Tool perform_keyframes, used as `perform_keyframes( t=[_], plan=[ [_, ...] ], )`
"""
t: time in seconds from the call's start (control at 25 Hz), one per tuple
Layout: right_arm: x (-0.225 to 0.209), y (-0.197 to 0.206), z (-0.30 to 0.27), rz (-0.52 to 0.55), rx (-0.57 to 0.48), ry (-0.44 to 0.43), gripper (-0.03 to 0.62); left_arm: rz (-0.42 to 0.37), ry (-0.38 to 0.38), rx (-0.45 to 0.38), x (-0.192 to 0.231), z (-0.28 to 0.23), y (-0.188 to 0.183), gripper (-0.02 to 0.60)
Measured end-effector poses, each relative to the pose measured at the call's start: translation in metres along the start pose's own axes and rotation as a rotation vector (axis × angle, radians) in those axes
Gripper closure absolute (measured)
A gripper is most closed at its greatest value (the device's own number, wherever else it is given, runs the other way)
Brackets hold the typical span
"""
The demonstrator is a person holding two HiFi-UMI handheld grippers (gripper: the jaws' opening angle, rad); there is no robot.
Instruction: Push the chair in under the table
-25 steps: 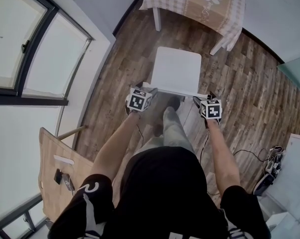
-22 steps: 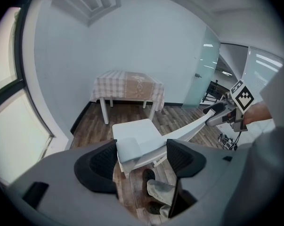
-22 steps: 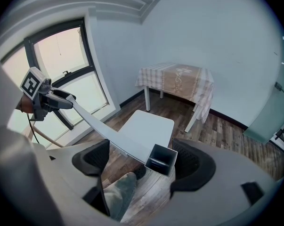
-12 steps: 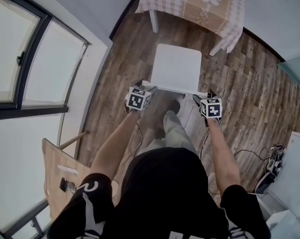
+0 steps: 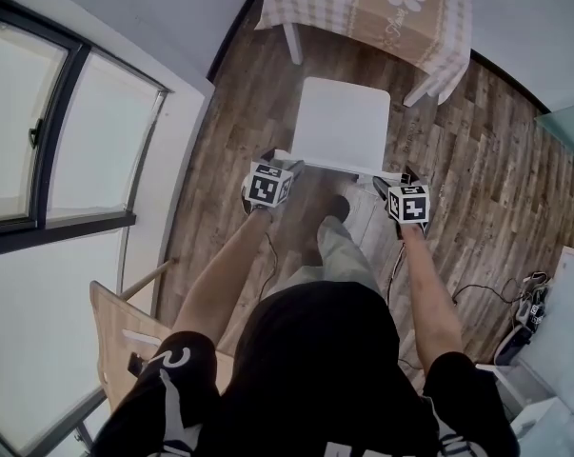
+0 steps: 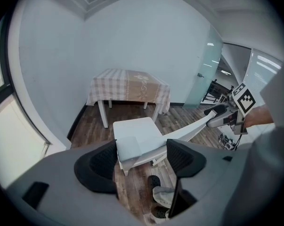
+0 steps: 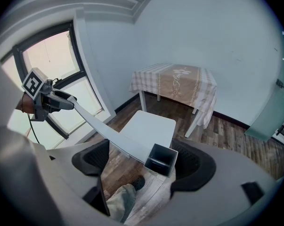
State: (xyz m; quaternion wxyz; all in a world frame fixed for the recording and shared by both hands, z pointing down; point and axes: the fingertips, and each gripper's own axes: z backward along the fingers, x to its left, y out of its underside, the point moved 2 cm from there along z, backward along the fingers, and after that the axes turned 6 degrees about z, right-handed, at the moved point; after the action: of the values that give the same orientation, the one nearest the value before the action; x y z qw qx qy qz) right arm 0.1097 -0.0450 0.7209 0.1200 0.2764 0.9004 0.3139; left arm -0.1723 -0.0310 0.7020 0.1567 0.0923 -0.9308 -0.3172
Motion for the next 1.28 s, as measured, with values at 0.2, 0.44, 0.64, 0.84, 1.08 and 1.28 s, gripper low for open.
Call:
perform_keyframes(
  t=[0.2, 0.44, 0.64, 0.84, 1.08, 1.28],
  plan=[
    [-0.005, -0.015, -0.015, -0.022, -0.001, -0.011, 0.164, 0.018, -0.003, 0.008, 0.015, -0.011, -0.017, 0.238],
    [-0.018, -0.035, -0.032, -0.034, 0.004, -0.022, 0.164, 0.019, -0.007, 0.019, 0.027, -0.028, -0.041, 0.238],
    [-0.035, -0.052, -0.045, -0.030, 0.006, -0.022, 0.164, 0.020, -0.010, 0.017, 0.033, -0.044, -0.062, 0.238],
    [-0.056, -0.066, -0.057, -0.025, 0.004, -0.027, 0.164, 0.028, -0.012, 0.023, 0.034, -0.061, -0.083, 0.238],
    [-0.076, -0.085, -0.070, -0.019, 0.007, -0.035, 0.164, 0.035, -0.020, 0.030, 0.038, -0.078, -0.107, 0.238],
    [-0.093, -0.099, -0.079, -0.015, 0.000, -0.039, 0.164, 0.041, -0.027, 0.027, 0.040, -0.091, -0.125, 0.238]
  ],
)
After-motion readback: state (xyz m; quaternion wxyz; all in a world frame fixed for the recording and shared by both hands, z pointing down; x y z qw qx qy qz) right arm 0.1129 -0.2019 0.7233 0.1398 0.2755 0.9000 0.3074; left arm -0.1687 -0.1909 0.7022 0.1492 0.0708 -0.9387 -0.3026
